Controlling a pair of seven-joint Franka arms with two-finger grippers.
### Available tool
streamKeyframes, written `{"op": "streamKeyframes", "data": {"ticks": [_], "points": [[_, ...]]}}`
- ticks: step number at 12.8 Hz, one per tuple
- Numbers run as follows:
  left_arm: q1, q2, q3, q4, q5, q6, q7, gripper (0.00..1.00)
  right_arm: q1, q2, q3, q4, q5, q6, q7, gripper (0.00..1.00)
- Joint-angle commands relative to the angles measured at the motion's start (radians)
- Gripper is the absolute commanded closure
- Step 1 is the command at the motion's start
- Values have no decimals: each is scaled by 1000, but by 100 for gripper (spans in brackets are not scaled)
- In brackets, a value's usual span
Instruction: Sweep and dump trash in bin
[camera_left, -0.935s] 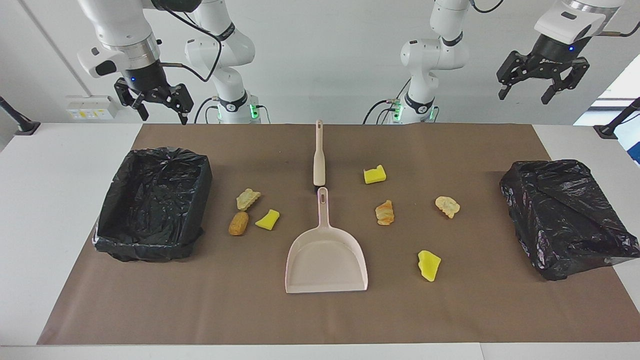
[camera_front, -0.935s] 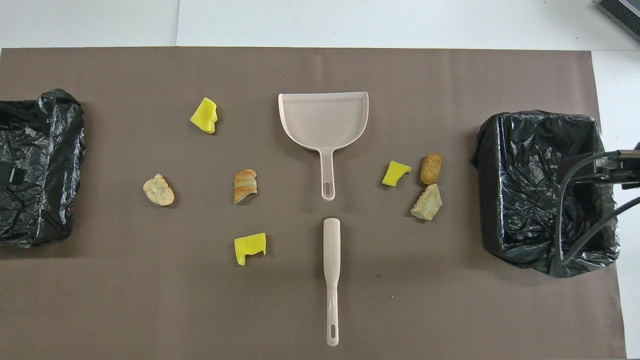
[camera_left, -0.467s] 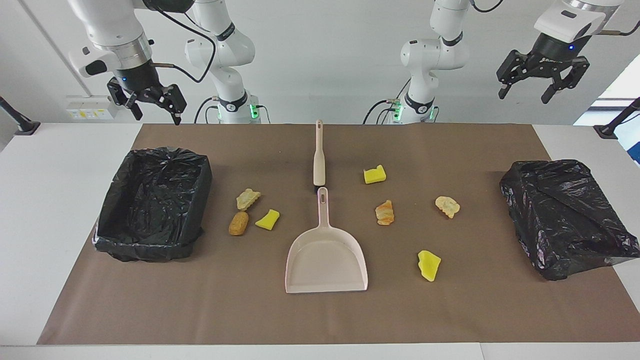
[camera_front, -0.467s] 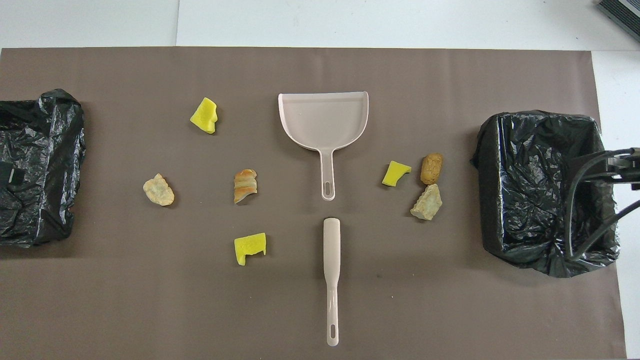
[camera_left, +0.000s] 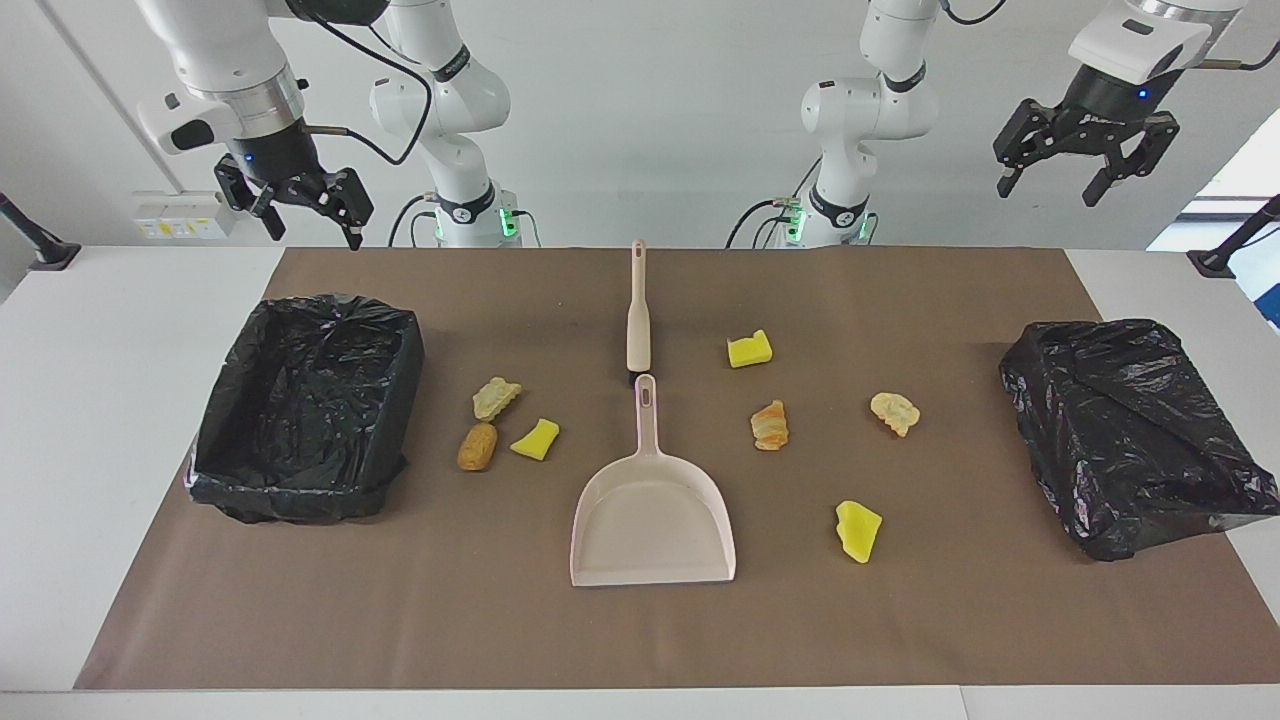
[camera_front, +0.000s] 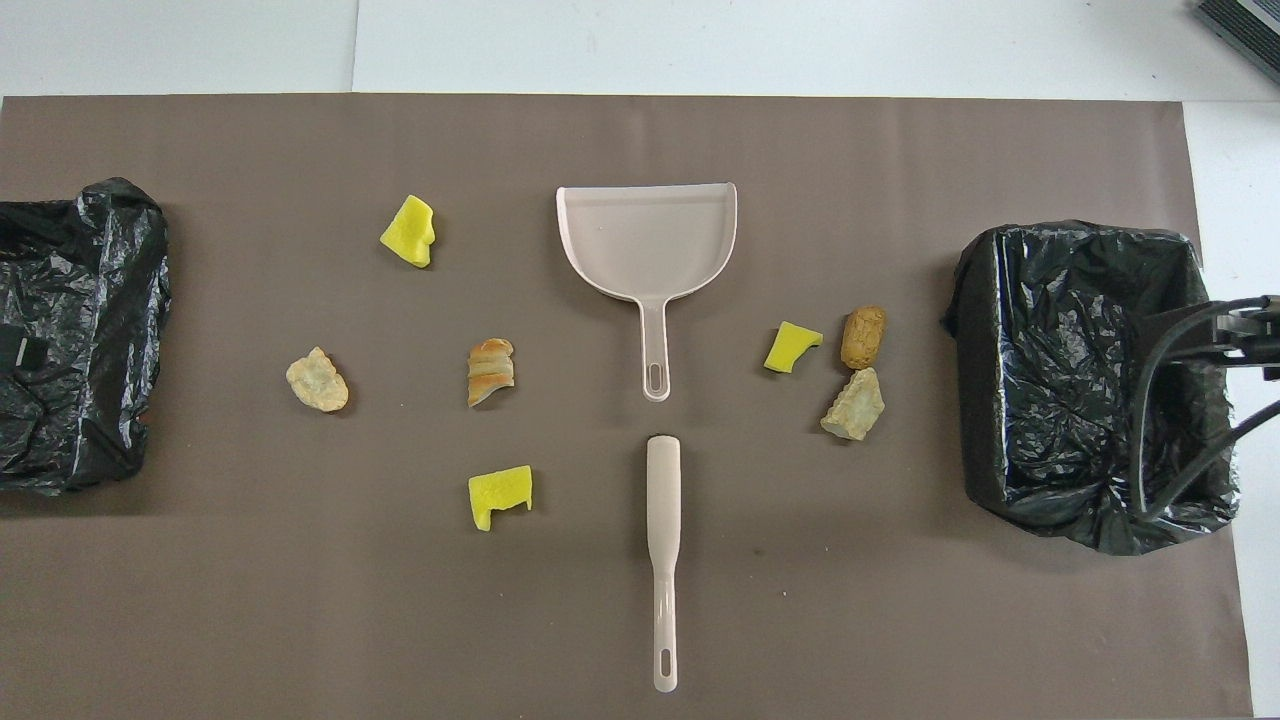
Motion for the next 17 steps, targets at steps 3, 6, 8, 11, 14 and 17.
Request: {"op": "streamKeyframes", "data": {"ticks": [3, 6, 8, 11, 14, 17], "points": [[-3, -19, 1, -19, 8, -5, -5, 0, -6, -35, 12, -35, 20, -60, -77, 0], [-3, -19, 1, -19, 8, -5, -5, 0, 10, -23, 42, -32, 21, -98, -16, 0], [-3, -19, 1, -19, 8, -5, -5, 0, 14, -6, 52, -1, 23, -120, -6, 0], [-3, -20, 1, -19, 8, -5, -5, 0, 17, 95, 81, 87, 75, -109, 99, 0], [-12, -37, -6, -19, 7, -24, -10, 0, 36, 220, 97, 184, 86, -57, 191, 0], [-17, -57, -11, -22, 4, -50, -13, 0, 36, 348, 166, 267, 86, -6, 263, 0]]}}
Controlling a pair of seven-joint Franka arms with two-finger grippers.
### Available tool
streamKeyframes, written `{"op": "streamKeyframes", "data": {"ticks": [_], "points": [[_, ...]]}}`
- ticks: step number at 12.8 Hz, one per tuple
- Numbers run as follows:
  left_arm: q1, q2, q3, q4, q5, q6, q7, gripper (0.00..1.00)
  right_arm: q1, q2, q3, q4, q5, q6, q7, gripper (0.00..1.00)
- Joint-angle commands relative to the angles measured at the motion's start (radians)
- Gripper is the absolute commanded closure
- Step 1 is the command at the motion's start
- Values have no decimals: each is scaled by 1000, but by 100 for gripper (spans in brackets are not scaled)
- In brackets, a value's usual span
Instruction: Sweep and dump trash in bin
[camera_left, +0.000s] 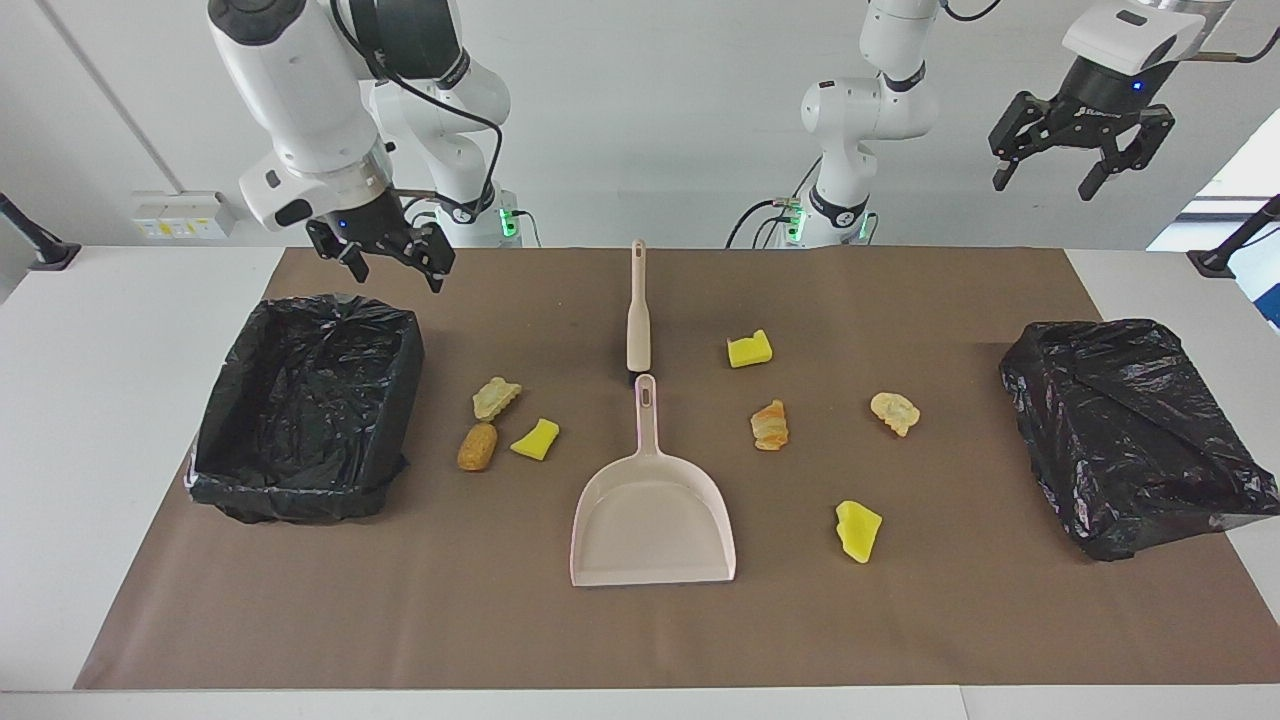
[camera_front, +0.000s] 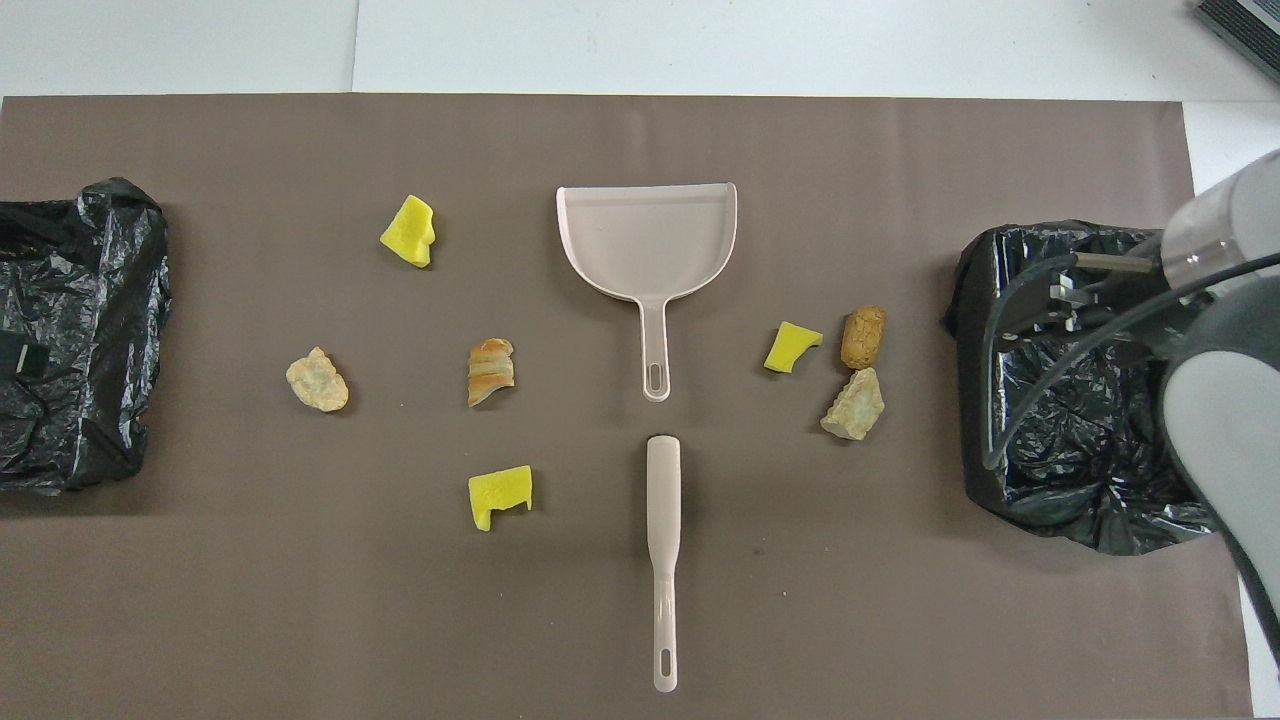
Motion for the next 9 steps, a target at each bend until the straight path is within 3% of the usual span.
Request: {"op": "streamKeyframes", "data": {"ticks": [1, 5, 8, 9], "points": [[-14, -43, 0, -27, 2, -20, -14, 0, -1, 155, 63, 155, 21, 1, 93, 0], [-18, -93, -118, -227, -3, 91, -104, 0, 60, 253, 98, 168, 22, 167, 213, 0], [-62, -124, -207, -474, -29, 332, -271, 0, 140, 309, 100, 159, 21, 241, 295, 0], [-121, -120, -207, -546, -45, 417, -329, 0, 141, 327, 101, 159, 24, 243, 295, 0]]}}
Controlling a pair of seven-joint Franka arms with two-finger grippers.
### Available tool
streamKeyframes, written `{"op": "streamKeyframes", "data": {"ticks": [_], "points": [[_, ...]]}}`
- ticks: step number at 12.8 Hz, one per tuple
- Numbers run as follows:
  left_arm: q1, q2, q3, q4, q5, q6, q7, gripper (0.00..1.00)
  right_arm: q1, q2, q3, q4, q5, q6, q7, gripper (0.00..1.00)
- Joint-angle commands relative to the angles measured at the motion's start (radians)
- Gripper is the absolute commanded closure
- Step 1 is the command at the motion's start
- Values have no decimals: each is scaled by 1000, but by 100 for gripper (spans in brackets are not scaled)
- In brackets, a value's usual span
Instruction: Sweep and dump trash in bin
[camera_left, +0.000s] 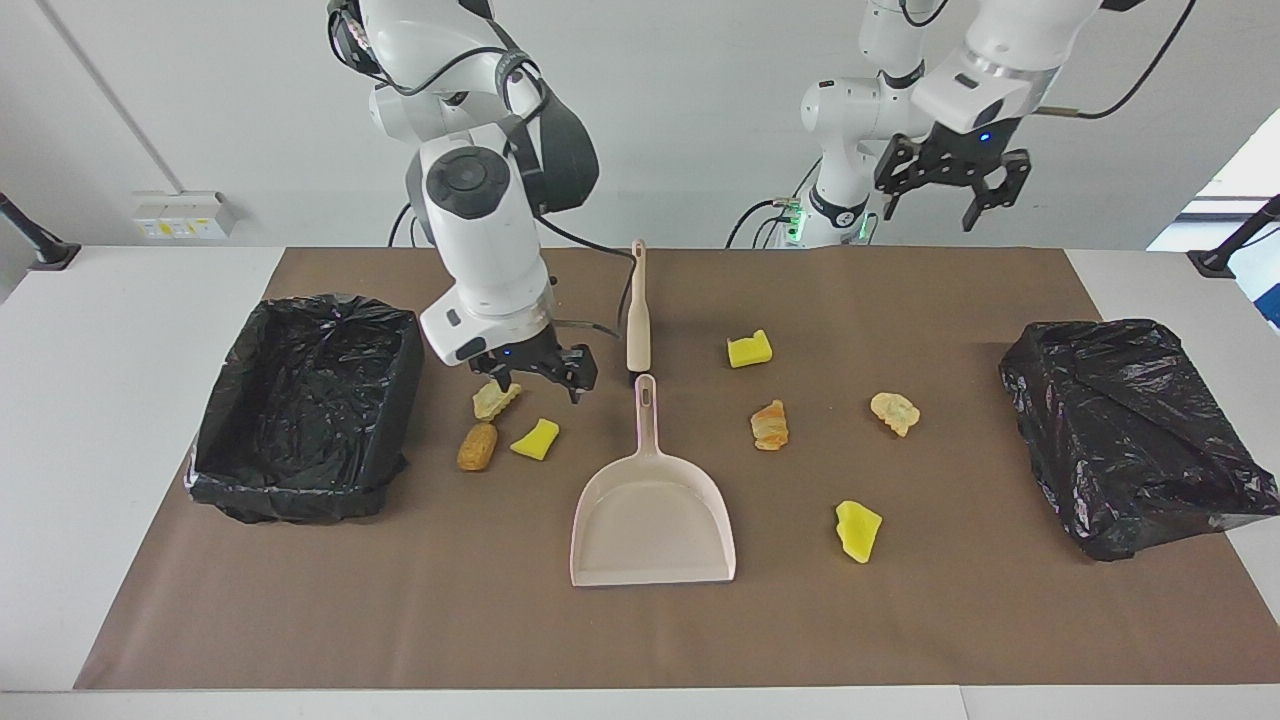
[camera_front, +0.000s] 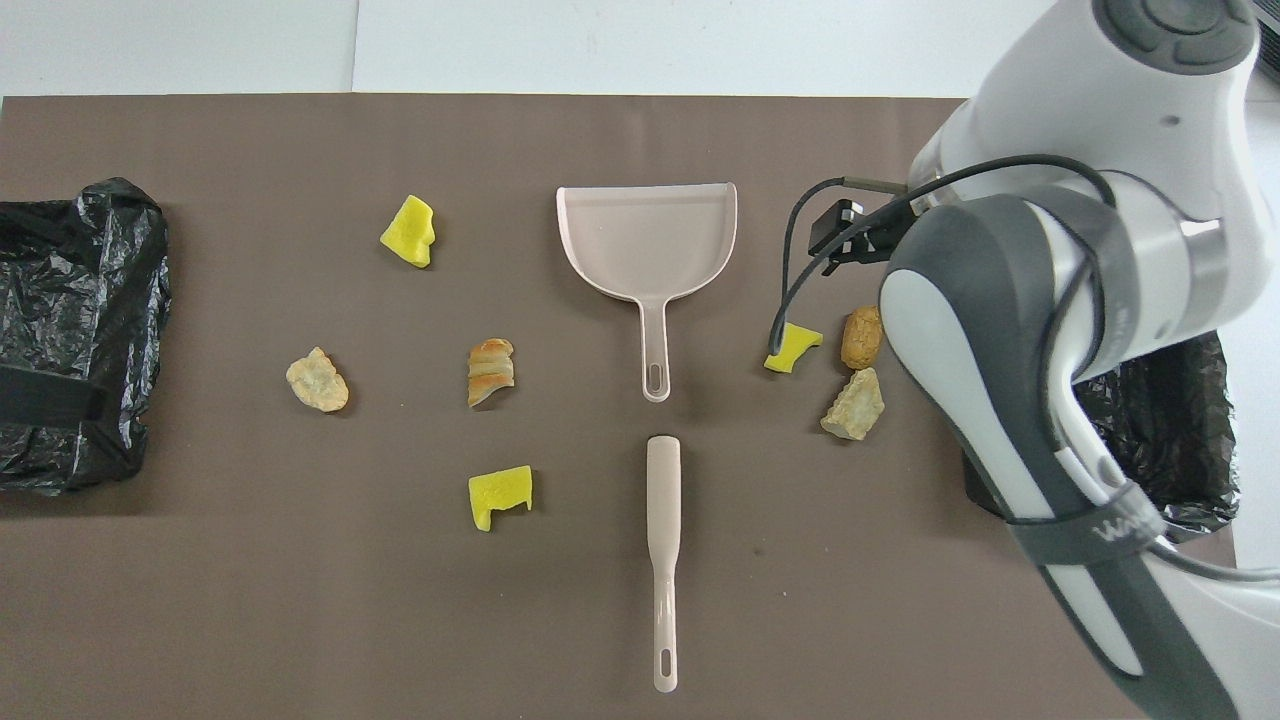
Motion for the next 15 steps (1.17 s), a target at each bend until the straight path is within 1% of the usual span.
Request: {"op": "streamKeyframes", "data": {"ticks": [1, 2, 4, 5, 7, 9, 10, 11, 12, 15], "points": [[-129, -54, 8, -246, -23, 228, -147, 0, 14, 61, 4, 30, 23, 9, 18, 0], [-166, -54, 6, -310, -25, 313, -216, 0, 46, 90, 4, 30, 19, 23, 18, 0], [-264, -28, 8, -390, -25, 427, -315, 0, 86, 130, 4, 32, 12, 49, 18, 0], [-315, -11, 8, -423, -25, 473, -352, 0, 88, 137, 4, 30, 15, 53, 17, 0], [-410, 47, 6, -482, -25, 570, -425, 0, 106, 156, 4, 30, 15, 79, 14, 0], [-471, 56, 6, -550, -25, 696, -511, 0, 117, 165, 4, 29, 16, 99, 8, 0], [-508, 70, 6, -570, -25, 734, -551, 0, 116, 164, 4, 29, 19, 98, -9, 0], [-531, 88, 8, -570, -25, 753, -571, 0, 114, 164, 4, 27, 19, 98, -12, 0], [-536, 92, 6, -570, -25, 759, -579, 0, 114, 164, 4, 26, 19, 98, -14, 0], [-596, 99, 6, -590, -25, 759, -588, 0, 108, 164, 4, 23, 19, 99, -26, 0]]}}
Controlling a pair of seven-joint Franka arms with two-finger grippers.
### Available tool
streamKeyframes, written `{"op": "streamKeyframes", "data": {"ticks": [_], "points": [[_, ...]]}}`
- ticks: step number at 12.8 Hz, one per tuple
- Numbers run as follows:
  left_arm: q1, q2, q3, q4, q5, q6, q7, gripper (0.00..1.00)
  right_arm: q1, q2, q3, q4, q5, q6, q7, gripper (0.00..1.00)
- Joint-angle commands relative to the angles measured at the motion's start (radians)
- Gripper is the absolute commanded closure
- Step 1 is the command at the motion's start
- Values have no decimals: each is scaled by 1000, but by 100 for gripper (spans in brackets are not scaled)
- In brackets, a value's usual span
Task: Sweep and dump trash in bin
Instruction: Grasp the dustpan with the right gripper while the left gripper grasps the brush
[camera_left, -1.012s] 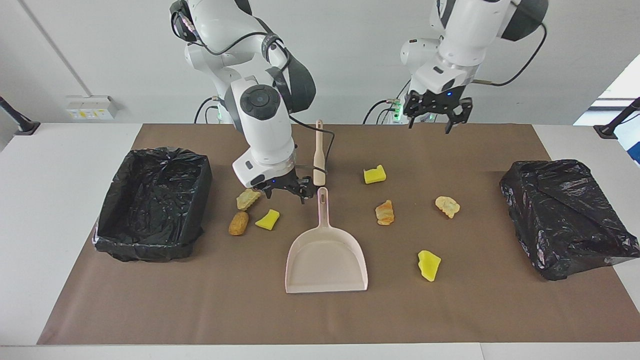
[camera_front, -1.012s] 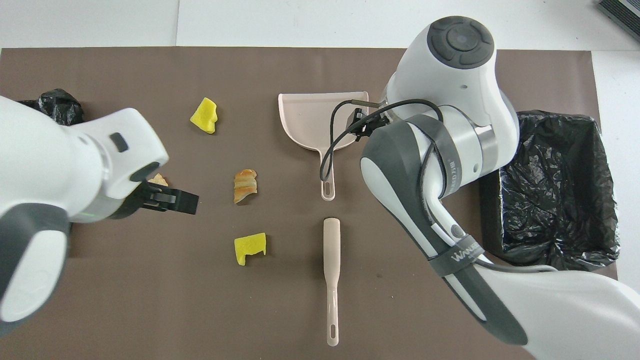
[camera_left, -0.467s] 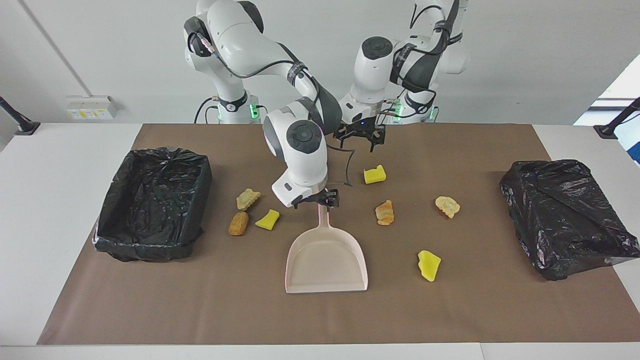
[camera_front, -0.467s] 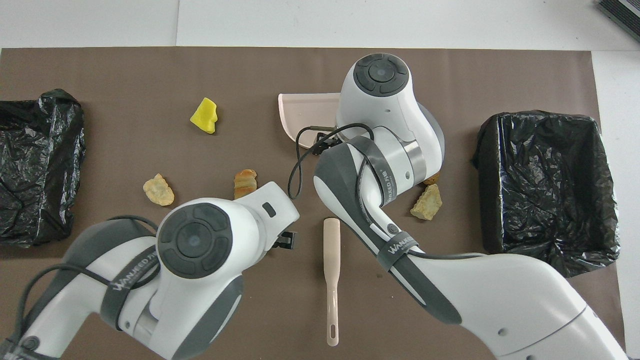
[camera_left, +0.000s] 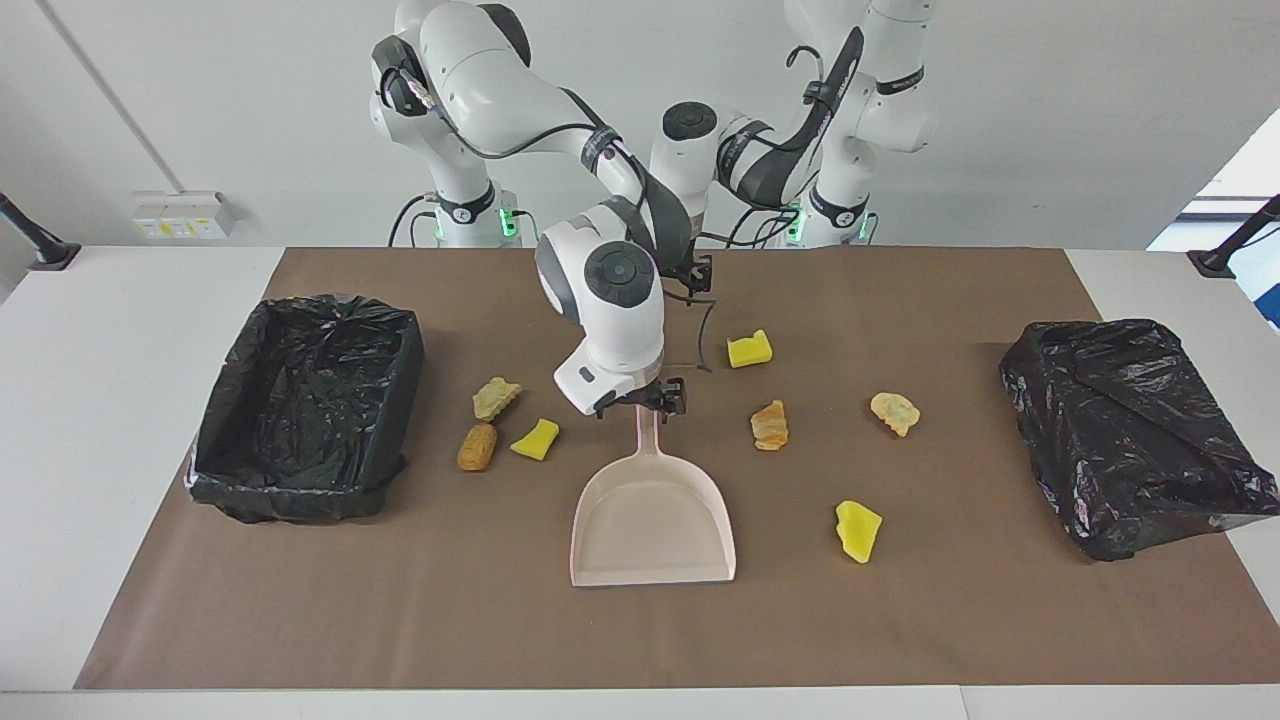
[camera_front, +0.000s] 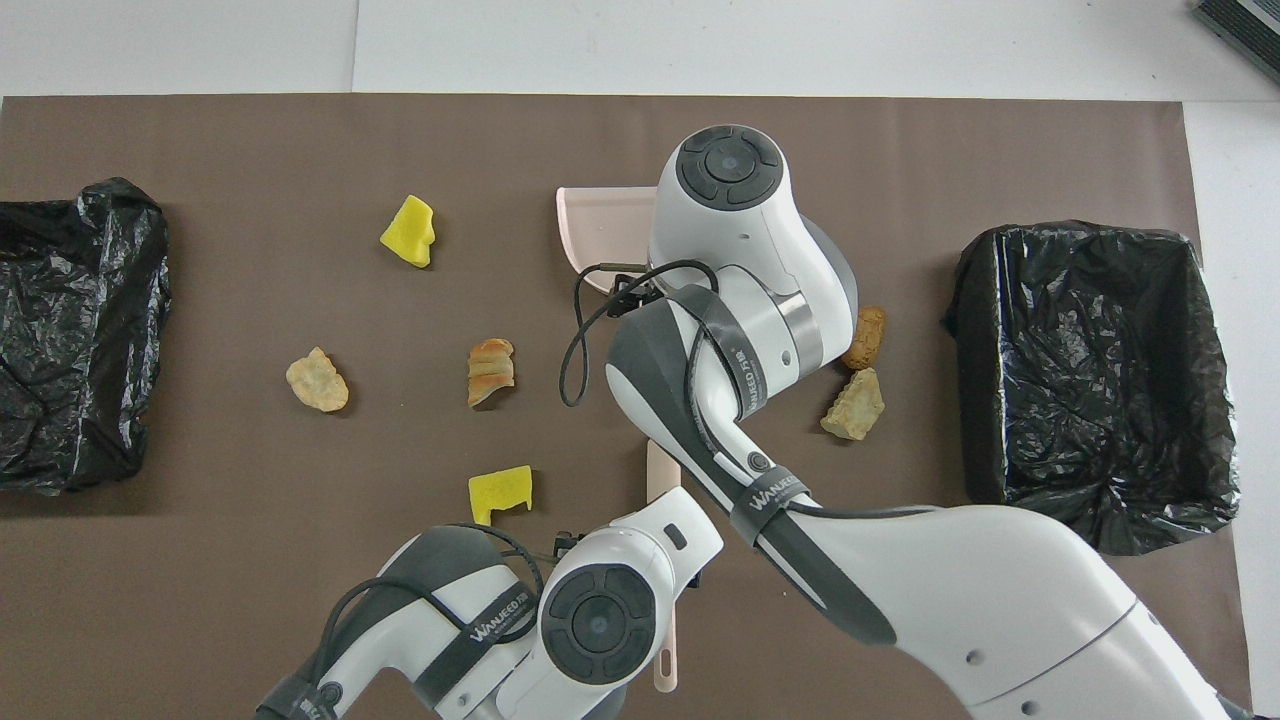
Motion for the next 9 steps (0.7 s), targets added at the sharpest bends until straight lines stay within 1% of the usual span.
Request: {"op": "streamKeyframes", "data": {"ticks": [1, 2, 4, 6, 7, 8, 9], "points": [[-59, -9, 19, -34, -9, 25, -35, 0, -9, 16, 5, 8, 21, 16, -37, 0], [-70, -8, 19, -35, -9, 23, -42, 0, -11, 13, 7, -12, 27, 46, -50, 0], [-88, 2, 19, -41, -9, 23, -48, 0, -11, -19, 17, -93, 51, 140, -83, 0], [-104, 29, 19, -40, -9, 25, -72, 0, -11, -23, 17, -97, 53, 125, -108, 0], [-104, 29, 19, -40, -9, 25, -77, 9, -12, -27, 17, -107, 53, 119, -114, 0], [-104, 29, 19, -38, -9, 25, -92, 29, -13, -38, 17, -124, 53, 116, -126, 0], [-104, 29, 19, -38, -9, 25, -109, 51, -11, -44, 19, -136, 53, 116, -129, 0]]}}
